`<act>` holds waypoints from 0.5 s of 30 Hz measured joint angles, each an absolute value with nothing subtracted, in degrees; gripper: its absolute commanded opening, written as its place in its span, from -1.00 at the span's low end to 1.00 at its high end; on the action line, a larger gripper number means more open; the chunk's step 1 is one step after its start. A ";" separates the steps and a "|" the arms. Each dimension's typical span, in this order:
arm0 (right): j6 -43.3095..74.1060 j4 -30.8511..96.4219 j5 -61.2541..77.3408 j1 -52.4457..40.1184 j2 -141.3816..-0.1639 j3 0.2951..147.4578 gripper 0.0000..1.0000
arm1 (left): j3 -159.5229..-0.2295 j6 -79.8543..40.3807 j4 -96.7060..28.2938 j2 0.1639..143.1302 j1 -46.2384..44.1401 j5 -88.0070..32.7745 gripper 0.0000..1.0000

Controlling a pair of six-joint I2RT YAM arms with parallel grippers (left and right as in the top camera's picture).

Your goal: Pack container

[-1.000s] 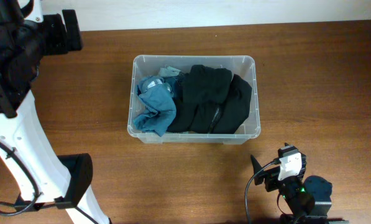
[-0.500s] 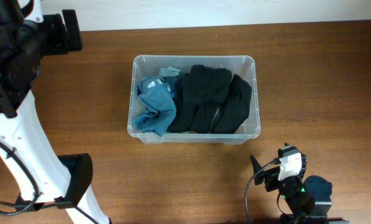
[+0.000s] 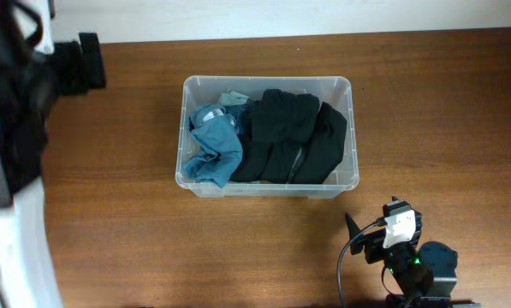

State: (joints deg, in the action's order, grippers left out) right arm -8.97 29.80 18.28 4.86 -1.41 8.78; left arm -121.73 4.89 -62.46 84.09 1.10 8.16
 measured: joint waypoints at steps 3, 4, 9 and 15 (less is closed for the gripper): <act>-8.95 29.82 18.37 4.86 -1.32 8.75 0.97 | -104.44 6.98 -53.49 71.68 1.10 6.26 0.99; -8.95 29.74 18.44 4.86 -1.34 8.75 0.97 | -96.68 7.60 -49.19 65.95 1.10 5.80 0.99; -8.97 29.58 18.48 4.86 -1.26 8.69 0.97 | -72.05 8.80 -44.12 47.72 1.10 4.16 0.99; -8.95 29.63 18.48 4.91 -1.23 8.67 0.97 | -48.75 9.06 -40.53 31.81 1.10 2.76 0.99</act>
